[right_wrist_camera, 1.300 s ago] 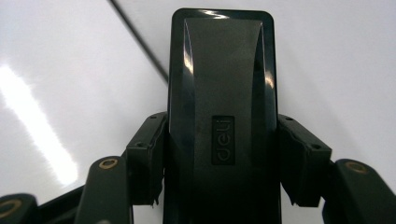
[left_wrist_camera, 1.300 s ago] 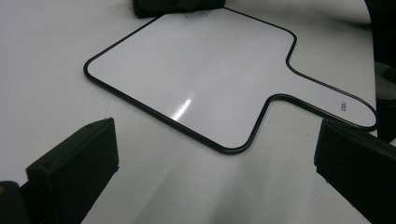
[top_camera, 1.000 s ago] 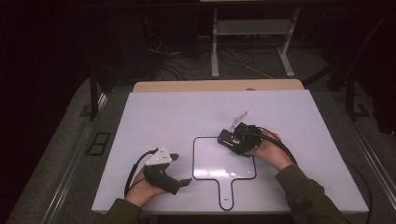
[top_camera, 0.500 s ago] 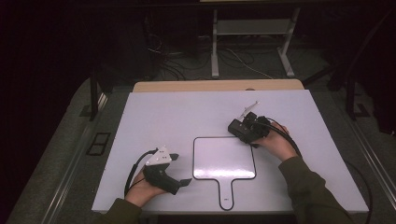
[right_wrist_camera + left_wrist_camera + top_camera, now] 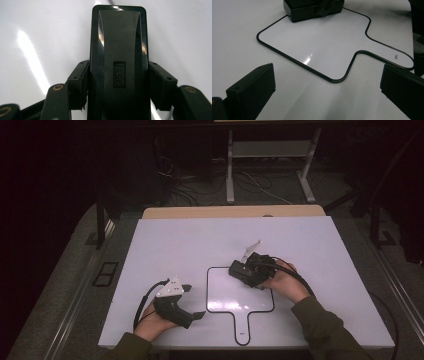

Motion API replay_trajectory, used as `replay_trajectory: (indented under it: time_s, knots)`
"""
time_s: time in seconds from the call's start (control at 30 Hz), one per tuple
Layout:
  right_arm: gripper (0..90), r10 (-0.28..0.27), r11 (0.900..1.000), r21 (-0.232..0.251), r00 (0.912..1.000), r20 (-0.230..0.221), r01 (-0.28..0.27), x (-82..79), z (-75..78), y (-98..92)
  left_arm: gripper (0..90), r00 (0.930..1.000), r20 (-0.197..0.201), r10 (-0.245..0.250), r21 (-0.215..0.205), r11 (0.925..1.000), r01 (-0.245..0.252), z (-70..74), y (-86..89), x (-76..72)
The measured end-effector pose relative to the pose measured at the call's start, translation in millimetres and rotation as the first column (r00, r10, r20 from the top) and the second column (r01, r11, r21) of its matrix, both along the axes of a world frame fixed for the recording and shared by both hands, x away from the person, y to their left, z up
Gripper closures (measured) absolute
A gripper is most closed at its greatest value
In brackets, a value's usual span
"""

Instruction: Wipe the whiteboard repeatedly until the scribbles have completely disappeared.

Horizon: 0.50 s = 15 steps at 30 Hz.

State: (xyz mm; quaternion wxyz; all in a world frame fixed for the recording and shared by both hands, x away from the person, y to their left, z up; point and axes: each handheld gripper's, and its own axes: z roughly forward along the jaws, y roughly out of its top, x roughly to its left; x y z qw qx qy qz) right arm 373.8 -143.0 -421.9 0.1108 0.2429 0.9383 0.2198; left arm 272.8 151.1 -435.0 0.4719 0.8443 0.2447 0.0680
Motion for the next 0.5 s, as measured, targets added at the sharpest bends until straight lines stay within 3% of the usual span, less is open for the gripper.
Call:
replay_trajectory:
  time_s: [0.17,0.3,0.5]
  knots:
    - [38.7,0.011,1.000,0.003,0.9999,0.000,-0.011,-2.7,-0.1,2.8,0.0,1.0000,0.001,0.001,0.000,1.0000,-0.001,0.2,0.4,-0.2]
    - [38.7,-0.067,0.997,-0.022,0.9972,0.033,0.068,8.8,0.0,-10.3,0.0,1.0000,0.000,0.000,0.003,1.0000,0.000,0.1,0.8,0.3]
    - [38.7,-0.153,0.988,-0.003,0.9880,0.020,0.153,22.4,-1.2,-33.7,0.0,1.0000,-0.001,0.002,0.003,1.0000,-0.002,-0.5,0.5,0.5]
